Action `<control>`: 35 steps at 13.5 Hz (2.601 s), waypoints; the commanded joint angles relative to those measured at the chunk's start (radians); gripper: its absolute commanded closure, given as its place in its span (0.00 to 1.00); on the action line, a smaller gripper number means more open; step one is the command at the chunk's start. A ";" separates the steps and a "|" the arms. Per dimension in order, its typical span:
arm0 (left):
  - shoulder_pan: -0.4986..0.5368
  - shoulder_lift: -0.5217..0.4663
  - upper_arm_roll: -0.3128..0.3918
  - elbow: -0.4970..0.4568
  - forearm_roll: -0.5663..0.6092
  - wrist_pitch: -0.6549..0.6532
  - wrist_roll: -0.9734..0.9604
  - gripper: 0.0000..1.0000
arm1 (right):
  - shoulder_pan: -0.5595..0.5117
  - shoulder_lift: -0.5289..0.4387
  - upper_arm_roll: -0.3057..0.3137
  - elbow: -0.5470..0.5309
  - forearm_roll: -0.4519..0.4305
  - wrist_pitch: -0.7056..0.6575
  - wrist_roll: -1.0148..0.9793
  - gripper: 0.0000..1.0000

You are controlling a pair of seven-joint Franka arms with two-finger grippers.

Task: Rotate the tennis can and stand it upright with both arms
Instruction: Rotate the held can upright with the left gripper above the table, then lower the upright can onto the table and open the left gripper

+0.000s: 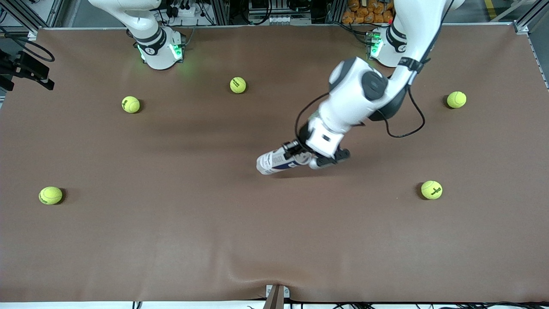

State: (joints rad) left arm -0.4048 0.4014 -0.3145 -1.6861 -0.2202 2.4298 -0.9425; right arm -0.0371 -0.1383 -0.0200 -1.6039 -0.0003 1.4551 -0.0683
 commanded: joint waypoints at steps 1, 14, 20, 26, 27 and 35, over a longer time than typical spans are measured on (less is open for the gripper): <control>-0.048 0.040 0.008 0.132 0.169 -0.173 -0.149 1.00 | 0.005 0.011 0.002 0.022 -0.010 -0.004 -0.002 0.00; -0.183 0.113 0.031 0.177 0.461 -0.344 -0.419 1.00 | 0.006 0.016 0.002 0.022 -0.009 0.004 -0.002 0.00; -0.229 0.129 0.032 0.217 0.550 -0.454 -0.452 1.00 | 0.006 0.016 0.002 0.022 -0.009 0.004 -0.002 0.00; -0.232 0.181 0.031 0.252 0.548 -0.445 -0.472 1.00 | 0.011 0.016 0.002 0.022 -0.009 0.013 -0.002 0.00; -0.236 0.191 0.031 0.259 0.549 -0.440 -0.473 1.00 | 0.011 0.016 0.002 0.022 -0.009 0.013 -0.002 0.00; -0.253 0.208 0.032 0.273 0.556 -0.440 -0.473 0.63 | 0.011 0.016 0.002 0.022 -0.009 0.013 -0.002 0.00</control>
State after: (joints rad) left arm -0.6421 0.5902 -0.2920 -1.4460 0.3038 2.0029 -1.3919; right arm -0.0323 -0.1341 -0.0191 -1.6038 -0.0003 1.4743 -0.0684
